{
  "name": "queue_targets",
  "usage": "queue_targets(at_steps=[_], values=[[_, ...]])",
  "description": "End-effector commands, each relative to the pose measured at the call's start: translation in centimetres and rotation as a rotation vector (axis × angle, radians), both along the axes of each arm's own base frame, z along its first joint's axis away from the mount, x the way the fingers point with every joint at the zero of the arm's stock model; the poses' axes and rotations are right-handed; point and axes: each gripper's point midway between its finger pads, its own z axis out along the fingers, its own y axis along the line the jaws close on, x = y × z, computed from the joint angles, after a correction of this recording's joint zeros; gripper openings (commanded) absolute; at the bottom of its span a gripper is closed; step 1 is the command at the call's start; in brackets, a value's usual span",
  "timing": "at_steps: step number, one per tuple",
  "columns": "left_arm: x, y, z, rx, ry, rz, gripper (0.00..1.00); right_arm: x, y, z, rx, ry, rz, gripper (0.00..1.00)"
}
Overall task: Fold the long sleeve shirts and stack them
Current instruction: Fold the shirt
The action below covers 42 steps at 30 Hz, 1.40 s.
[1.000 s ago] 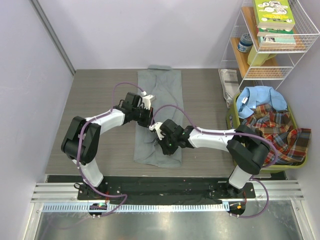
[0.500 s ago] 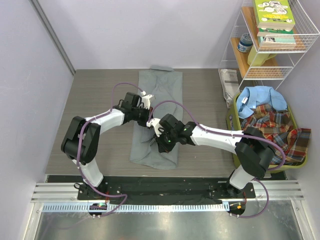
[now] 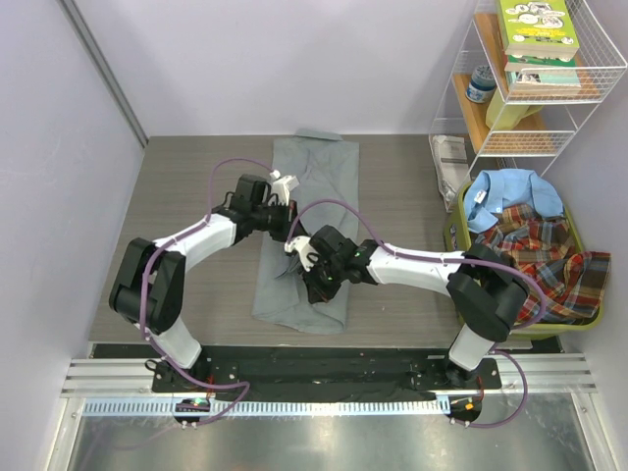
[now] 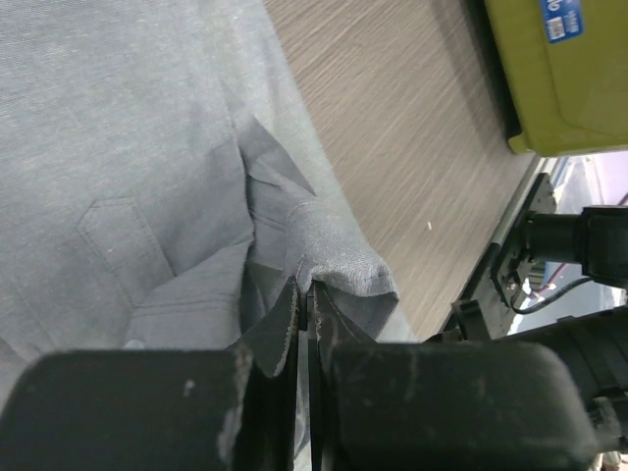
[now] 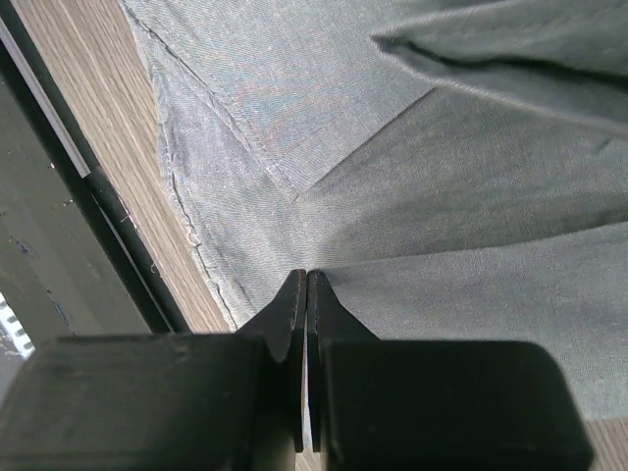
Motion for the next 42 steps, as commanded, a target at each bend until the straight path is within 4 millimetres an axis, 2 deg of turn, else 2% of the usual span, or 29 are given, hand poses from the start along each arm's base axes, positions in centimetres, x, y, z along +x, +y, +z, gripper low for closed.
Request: queue_targets(at_steps=[1,4,9,12,15,16,18,19,20,23,25,26,29,31,33,34,35,36,37,38,39,42], values=[[-0.2,-0.7,2.9,-0.086,-0.035,-0.023,0.00,1.2,2.0,2.2,0.078,-0.052,0.016,0.03],[-0.3,-0.9,3.3,-0.097,-0.032,-0.027,0.00,1.4,2.3,2.2,0.079,-0.054,0.017,0.06],[-0.7,-1.0,3.6,-0.120,-0.012,-0.028,0.00,1.1,2.1,0.6,0.067,-0.050,0.046,0.11],[-1.0,-1.0,3.0,-0.122,0.015,-0.024,0.00,1.3,2.2,0.7,0.090,-0.071,0.051,0.14],[-1.4,-1.0,1.9,-0.116,0.052,-0.030,0.02,1.2,2.3,1.1,0.103,-0.086,0.074,0.23],[-1.5,-1.0,1.6,-0.114,0.060,-0.031,0.06,0.9,2.4,1.7,0.122,-0.090,0.087,0.25],[-1.8,-1.0,0.8,-0.110,0.088,-0.031,0.21,0.6,2.2,2.3,0.138,-0.102,0.113,0.37],[-1.9,-1.0,0.8,-0.113,0.094,-0.035,0.25,0.3,2.4,3.4,0.165,-0.112,0.136,0.41],[-2.1,-1.0,0.5,-0.112,0.109,-0.036,0.29,-0.2,2.0,3.7,0.157,-0.101,0.153,0.43],[-2.5,-0.8,0.3,-0.102,0.115,-0.051,0.38,-0.9,1.8,6.8,0.185,-0.088,0.223,0.46],[-3.1,-0.4,0.0,-0.079,0.127,-0.058,0.41,-1.8,1.4,8.5,0.208,-0.079,0.294,0.46],[-3.4,-0.2,-0.1,-0.069,0.129,-0.063,0.44,-2.3,0.6,9.9,0.200,-0.068,0.317,0.46],[-3.8,0.9,0.1,-0.023,0.087,-0.063,0.47,-3.1,-1.1,11.5,0.195,-0.056,0.372,0.53],[-3.9,2.3,0.5,0.013,0.037,-0.062,0.48,-1.7,-2.6,12.3,0.206,-0.064,0.304,0.57],[-3.7,3.8,0.4,0.069,-0.009,-0.056,0.49,0.0,-3.8,11.3,0.202,-0.034,0.217,0.58],[-3.7,4.3,1.1,0.097,-0.092,-0.097,0.49,2.2,-5.1,10.8,0.200,-0.012,0.131,0.58],[-4.4,5.3,0.6,0.149,-0.086,-0.105,0.50,3.1,-5.7,10.2,0.196,0.026,0.076,0.57],[-4.6,5.9,0.6,0.179,-0.121,-0.122,0.50,4.0,-6.2,9.4,0.184,0.053,0.034,0.57],[-4.8,6.7,0.3,0.225,-0.196,-0.178,0.52,5.5,-7.2,7.6,0.149,0.098,-0.033,0.57],[-5.7,7.5,0.6,0.258,-0.218,-0.203,0.53,6.0,-7.6,6.6,0.128,0.128,-0.063,0.56],[-5.7,8.4,0.4,0.308,-0.263,-0.222,0.54,6.4,-7.8,5.1,0.111,0.171,-0.079,0.56],[-6.6,10.7,-0.4,0.431,-0.394,-0.306,0.60,7.8,-8.0,3.2,0.088,0.205,-0.120,0.53]])
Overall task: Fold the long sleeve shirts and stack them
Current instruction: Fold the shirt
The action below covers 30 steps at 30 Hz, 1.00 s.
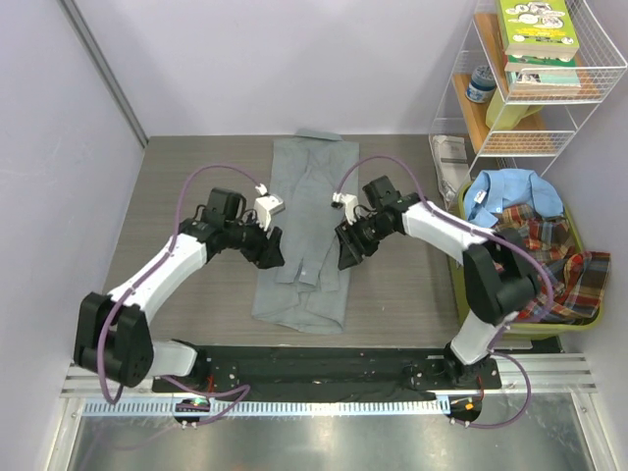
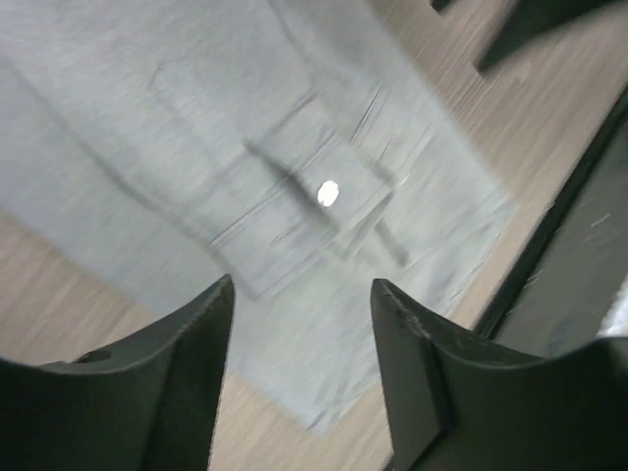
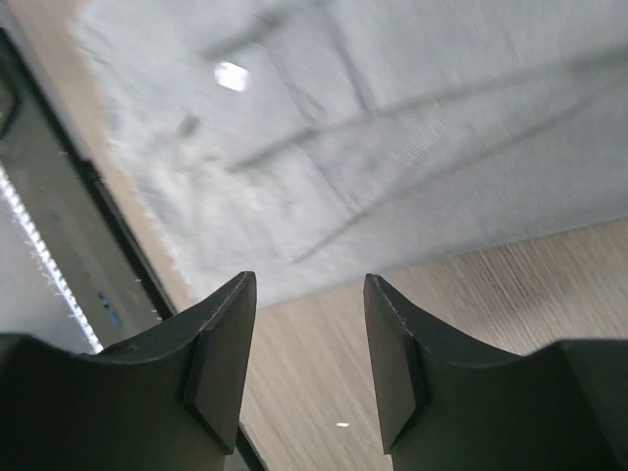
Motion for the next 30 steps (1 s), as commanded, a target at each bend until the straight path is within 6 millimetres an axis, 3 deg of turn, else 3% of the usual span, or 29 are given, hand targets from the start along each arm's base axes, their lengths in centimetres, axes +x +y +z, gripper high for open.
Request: queue_targets(at_steps=[1,4,8,11,13,16,20,21,24,27,28,30], values=[[-1.7,4.4,-2.1,0.249,-0.185,-0.153,0.62,0.3,0.2,-3.4,-0.042,0.119,-0.033,0.52],[-2.7,6.0,-3.7,0.337,-0.234,-0.230,0.63,1.7,0.8,-4.9,-0.052,0.124,-0.053,0.49],[-3.7,6.6,-5.4,0.395,-0.231,-0.285,0.64,4.2,0.6,-6.6,-0.081,0.136,-0.095,0.44],[-4.3,6.3,-6.0,0.420,-0.253,-0.333,0.66,6.3,-1.3,-8.0,-0.138,0.127,-0.137,0.41],[-4.8,5.9,-6.1,0.438,-0.294,-0.377,0.68,7.5,-2.2,-7.9,-0.159,0.100,-0.133,0.40],[-5.7,5.3,-6.2,0.466,-0.331,-0.435,0.71,7.3,-2.2,-6.5,-0.147,0.080,-0.085,0.42],[-7.1,4.6,-6.1,0.488,-0.403,-0.519,0.83,6.2,-1.9,-1.9,-0.078,0.016,-0.008,0.50],[-7.4,4.5,-6.0,0.490,-0.424,-0.536,0.85,6.0,-2.1,0.6,-0.058,-0.060,0.003,0.52],[-7.7,4.5,-5.1,0.479,-0.536,-0.572,0.98,5.7,-4.0,2.5,-0.098,-0.238,0.025,0.62],[-8.1,4.5,-4.4,0.457,-0.665,-0.609,1.00,5.7,-4.7,6.3,-0.040,-0.544,0.053,0.87],[-8.2,4.4,-4.1,0.442,-0.696,-0.616,1.00,4.4,-5.3,6.4,-0.025,-0.599,0.046,0.99],[-9.6,3.8,-3.9,0.370,-0.752,-0.668,1.00,4.3,-5.0,7.2,0.032,-0.667,0.006,1.00]])
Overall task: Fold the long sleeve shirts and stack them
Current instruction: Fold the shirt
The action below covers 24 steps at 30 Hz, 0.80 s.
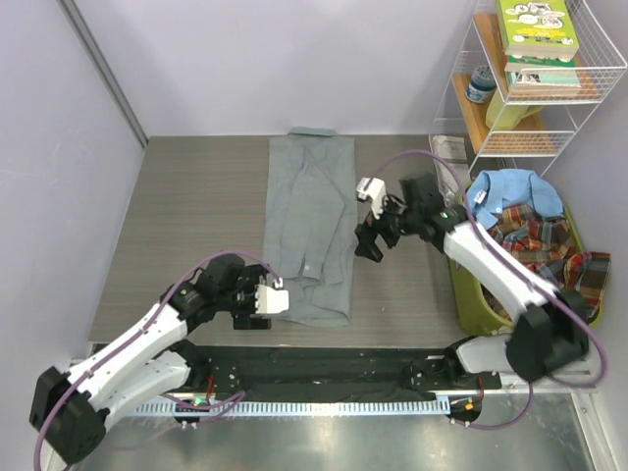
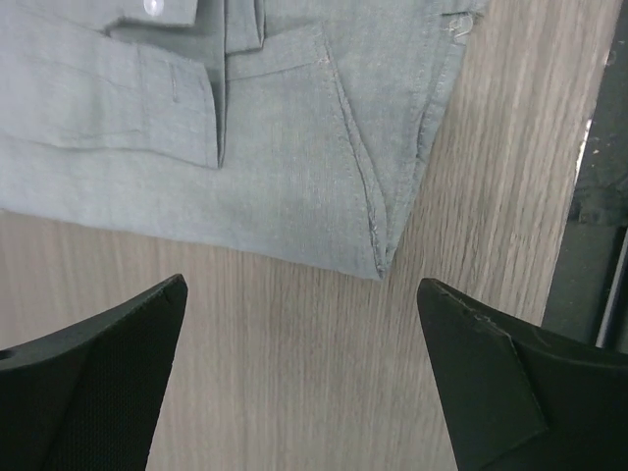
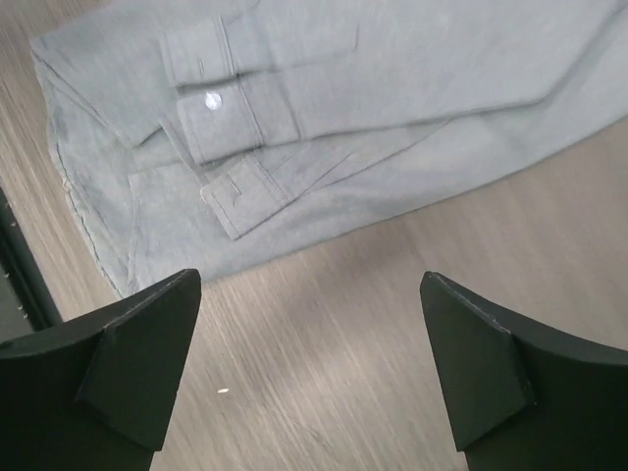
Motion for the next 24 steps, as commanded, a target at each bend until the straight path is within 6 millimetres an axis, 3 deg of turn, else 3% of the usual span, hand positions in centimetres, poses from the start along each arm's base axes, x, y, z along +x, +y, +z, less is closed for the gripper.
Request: queue_targets(at_steps=[1,3,5,6,7,10,15,19,21,24], values=[[-1.3,-1.5,1.1,-0.097,-0.102,-0.176,1.00,-1.2,0.5,2.3,0.108,-0.265,0.084,1.00],[-2.5,-1.4,0.3,-0.075,-0.080,-0.256,1.00,-4.4,1.2,2.2,0.140,-0.275,0.241,1.00],[-3.1,-1.3,-0.4,-0.065,-0.040,-0.259,1.00,-6.9,1.9,-0.2,0.056,-0.251,0.325,1.00],[-3.1,-1.1,-1.1,-0.046,-0.015,-0.254,1.00,-9.5,3.2,-1.8,-0.021,-0.274,0.458,1.00],[-3.0,-1.3,-1.3,-0.045,-0.012,-0.258,1.00,-10.4,2.5,-4.3,-0.099,-0.262,0.468,0.99],[-2.5,-1.6,-2.2,-0.031,-0.017,-0.274,1.00,-12.9,3.2,-6.9,-0.126,-0.305,0.566,0.97],[-1.4,-1.6,-4.1,0.030,-0.101,-0.328,0.89,-13.4,5.0,-8.9,-0.177,-0.414,0.633,0.91],[-1.4,-1.1,-6.4,0.080,-0.119,-0.360,0.82,-14.5,5.1,-11.1,-0.215,-0.430,0.714,0.81],[-1.2,-1.3,-6.6,0.083,-0.125,-0.363,0.75,-14.1,5.3,-11.5,-0.225,-0.456,0.708,0.79],[-0.9,-1.5,-7.1,0.091,-0.097,-0.355,0.63,-13.8,5.2,-12.4,-0.247,-0.460,0.712,0.64]])
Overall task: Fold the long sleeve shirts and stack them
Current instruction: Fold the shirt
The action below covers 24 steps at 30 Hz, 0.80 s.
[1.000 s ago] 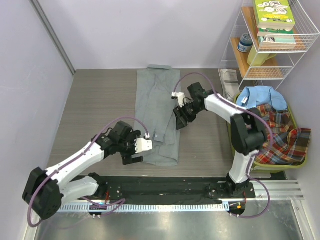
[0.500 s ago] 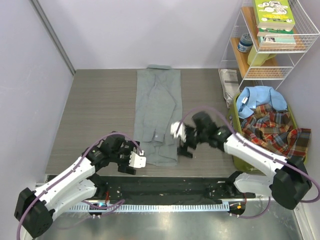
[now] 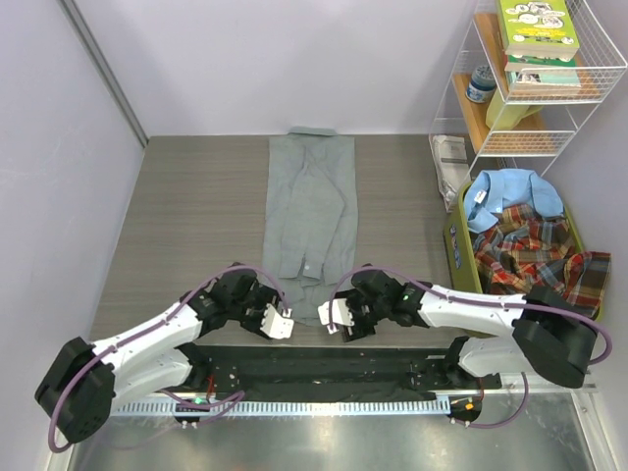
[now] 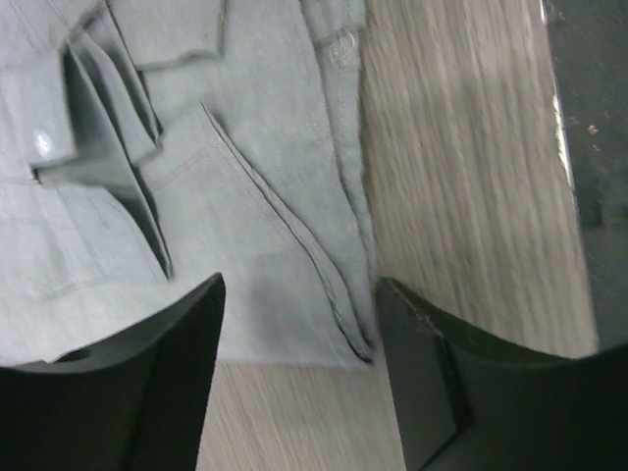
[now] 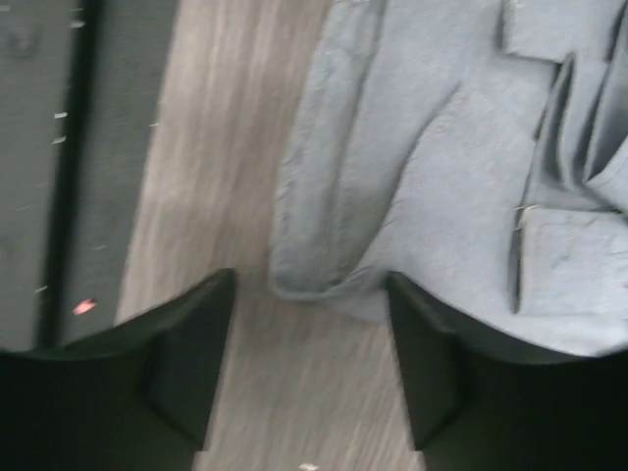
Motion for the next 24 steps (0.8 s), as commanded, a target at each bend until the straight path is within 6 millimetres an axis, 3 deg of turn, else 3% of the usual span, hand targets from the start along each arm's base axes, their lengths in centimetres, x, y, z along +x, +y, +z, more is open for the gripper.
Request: queue_targets(at_steps=[1,5,7,8,9,10,12,14,16,17,18,20,24], values=[[0.1,0.5,-2.1,0.062,0.011,-0.009,0.61,1.8,0.9,-0.4,0.013,-0.106,0.007,0.61],[0.3,0.2,-2.7,0.083,0.053,-0.011,0.47,2.6,0.7,-0.9,-0.013,-0.123,-0.026,0.44],[0.6,-0.1,-2.4,0.077,0.055,-0.005,0.42,3.2,0.7,-0.9,-0.015,-0.139,-0.052,0.30],[0.7,-0.2,-2.3,0.076,0.059,0.001,0.35,3.2,0.7,-1.0,-0.018,-0.138,-0.062,0.22],[0.9,-0.4,-2.1,0.073,0.059,0.007,0.30,3.4,0.6,-0.9,-0.017,-0.141,-0.072,0.08],[1.1,-0.4,-1.9,0.072,0.055,0.016,0.24,3.6,0.7,-0.7,-0.012,-0.138,-0.096,0.02],[1.5,-0.8,-0.9,0.063,0.055,0.020,0.08,4.0,0.6,0.2,-0.010,-0.149,-0.126,0.01],[-0.4,-0.6,-0.5,0.078,0.137,-0.013,0.00,3.2,0.0,0.4,-0.040,-0.097,-0.136,0.01],[-1.3,-1.2,1.4,0.050,0.160,-0.037,0.00,2.8,0.5,2.5,0.002,-0.066,-0.162,0.01],[-3.4,-1.2,1.6,0.066,0.218,-0.079,0.00,1.8,0.0,2.5,-0.020,-0.033,-0.154,0.01],[-4.5,-1.2,2.0,0.070,0.251,-0.083,0.00,1.4,0.2,3.9,0.011,-0.039,-0.149,0.01],[-6.8,-1.5,3.5,0.055,0.284,-0.127,0.00,-0.5,-0.4,4.4,-0.005,0.002,-0.132,0.01],[-8.8,-1.3,5.3,0.024,0.309,-0.128,0.00,-2.6,-0.9,6.5,0.020,0.024,-0.115,0.01]])
